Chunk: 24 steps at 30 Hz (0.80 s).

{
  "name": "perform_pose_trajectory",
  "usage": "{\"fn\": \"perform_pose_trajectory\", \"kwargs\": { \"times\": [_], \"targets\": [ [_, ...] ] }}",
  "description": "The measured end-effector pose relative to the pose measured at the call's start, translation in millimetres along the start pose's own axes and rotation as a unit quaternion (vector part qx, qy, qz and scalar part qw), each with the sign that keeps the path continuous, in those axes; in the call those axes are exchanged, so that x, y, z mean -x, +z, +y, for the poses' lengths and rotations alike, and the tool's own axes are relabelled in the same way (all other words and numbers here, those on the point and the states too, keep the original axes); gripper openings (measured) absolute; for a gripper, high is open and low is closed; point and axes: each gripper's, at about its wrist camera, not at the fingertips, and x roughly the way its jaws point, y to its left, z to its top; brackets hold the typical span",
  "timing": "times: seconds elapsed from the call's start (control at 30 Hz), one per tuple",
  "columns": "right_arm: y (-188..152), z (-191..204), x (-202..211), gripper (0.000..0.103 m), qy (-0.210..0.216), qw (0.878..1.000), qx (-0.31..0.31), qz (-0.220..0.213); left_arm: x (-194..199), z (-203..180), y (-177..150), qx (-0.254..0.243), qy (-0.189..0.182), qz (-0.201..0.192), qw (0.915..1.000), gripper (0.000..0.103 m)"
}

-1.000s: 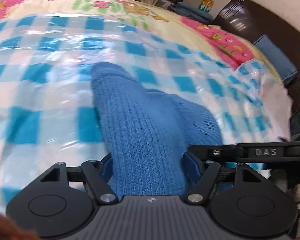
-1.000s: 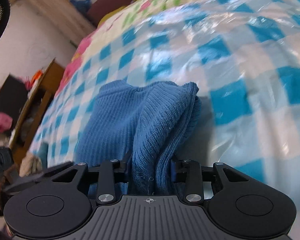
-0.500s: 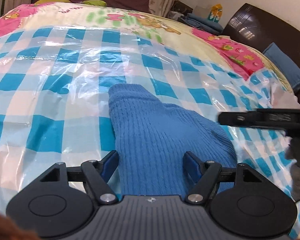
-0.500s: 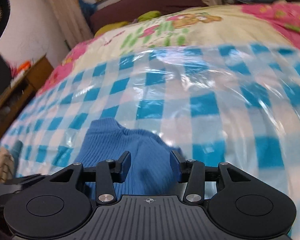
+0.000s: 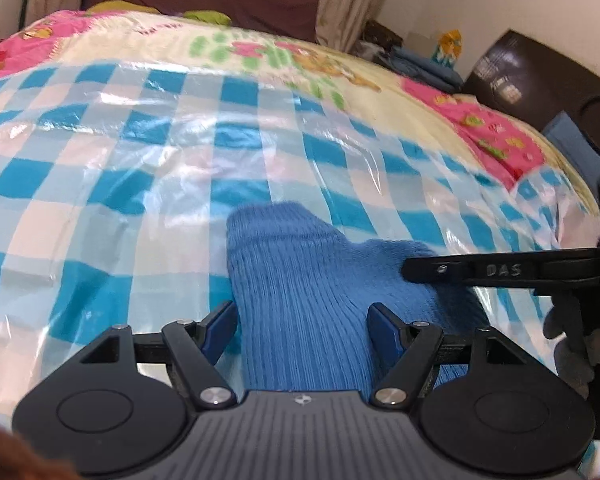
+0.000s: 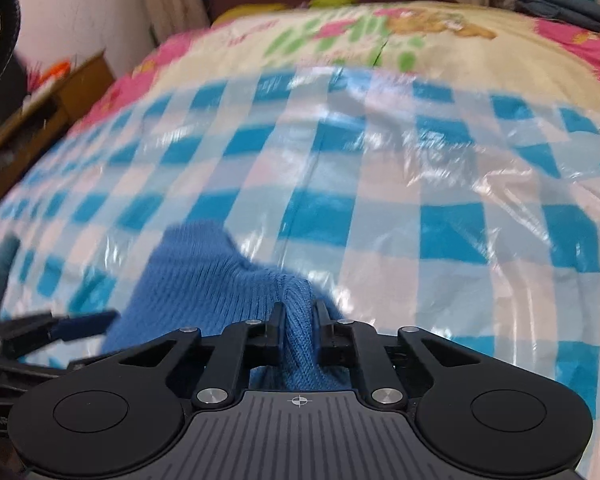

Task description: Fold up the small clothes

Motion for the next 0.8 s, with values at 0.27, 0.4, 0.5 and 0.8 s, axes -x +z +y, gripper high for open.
{"fn": "perform_pose_trajectory", "kwargs": {
  "times": [0.27,0.4,0.5,0.8],
  "targets": [
    [-9,-9,-29,0.016,-0.036,0.999,-0.033,0.004,-19,7,-3,-0.001,0.032,0.023,0.9992,0.075],
    [-8,-9,-8,0.021,-0.024,0.999,-0.035,-0.011,-4,8,-4,-0.003,0.030,0.015,0.9994,0.075],
    [-15,-1,24,0.021,-0.017,0.999,-0.028,-0.032,15,5,-6,-0.019,0.026,0.008,0.9994,0.075],
    [-96,31,72,0.018,0.035,0.999,0.015,0.033,44,-10,-47,-0.077,0.014,0.039,0.9962,0.076]
  ]
}}
